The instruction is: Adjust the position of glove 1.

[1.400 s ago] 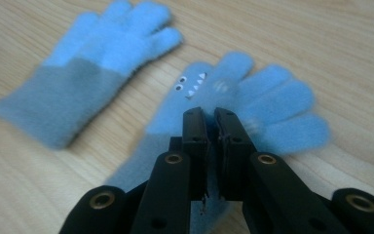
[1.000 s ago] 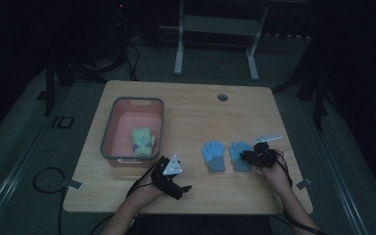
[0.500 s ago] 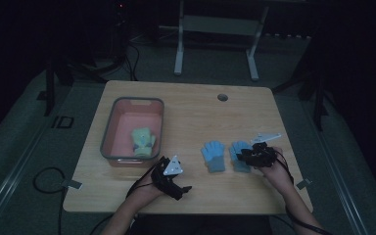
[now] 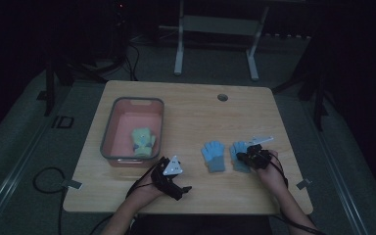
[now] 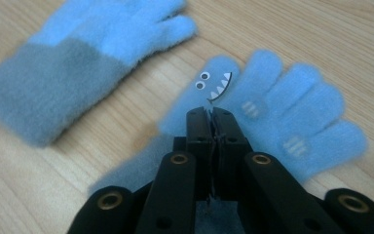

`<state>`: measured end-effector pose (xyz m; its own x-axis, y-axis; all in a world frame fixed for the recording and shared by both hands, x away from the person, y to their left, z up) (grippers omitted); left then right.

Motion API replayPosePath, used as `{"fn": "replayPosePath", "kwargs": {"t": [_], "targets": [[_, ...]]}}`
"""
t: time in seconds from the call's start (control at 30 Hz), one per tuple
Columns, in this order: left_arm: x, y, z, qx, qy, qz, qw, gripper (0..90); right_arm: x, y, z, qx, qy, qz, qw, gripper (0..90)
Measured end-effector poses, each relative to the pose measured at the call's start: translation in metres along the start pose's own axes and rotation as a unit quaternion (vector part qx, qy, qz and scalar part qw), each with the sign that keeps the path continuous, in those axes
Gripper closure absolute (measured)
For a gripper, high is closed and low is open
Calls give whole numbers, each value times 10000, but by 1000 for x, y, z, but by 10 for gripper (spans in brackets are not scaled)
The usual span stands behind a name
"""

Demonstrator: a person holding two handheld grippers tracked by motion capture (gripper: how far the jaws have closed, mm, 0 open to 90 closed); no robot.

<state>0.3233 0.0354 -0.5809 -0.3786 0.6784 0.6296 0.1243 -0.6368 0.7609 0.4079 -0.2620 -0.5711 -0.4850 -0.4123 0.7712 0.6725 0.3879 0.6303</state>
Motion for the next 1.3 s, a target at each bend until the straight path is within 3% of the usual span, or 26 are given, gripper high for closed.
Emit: {"fn": "replayPosePath", "kwargs": {"t": [0.13, 0.4, 0.67, 0.97, 1.3], "targets": [[0, 0, 0, 11, -5, 7, 10000, 20, 5, 2, 0, -135, 25, -67, 9999, 890], [0, 0, 0, 1, 0, 14, 10000, 20, 38, 25, 7, -221, 228, -533, 9981, 891], [0, 0, 0, -4, 3, 15, 10000, 20, 53, 53, 26, 176, 343, -717, 9967, 891], [0, 0, 1, 1, -6, 6, 10000, 20, 39, 70, 61, 818, 521, -563, 9937, 890], [0, 0, 0, -20, 16, -28, 10000, 20, 5, 59, 79, 1270, 589, -94, 9901, 890]]}}
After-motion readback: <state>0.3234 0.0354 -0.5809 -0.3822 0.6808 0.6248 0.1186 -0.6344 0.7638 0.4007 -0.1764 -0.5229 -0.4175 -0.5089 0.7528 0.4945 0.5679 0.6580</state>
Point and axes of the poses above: each handheld gripper's, and its own axes: x roughly backward along the jaws, y roughly out of its top, z roughly to its left, the point moved 4 cm from there along -x, roughly forward along the jaws, and after that the axes turned 9 degrees about -x, right-handed, at the moved point
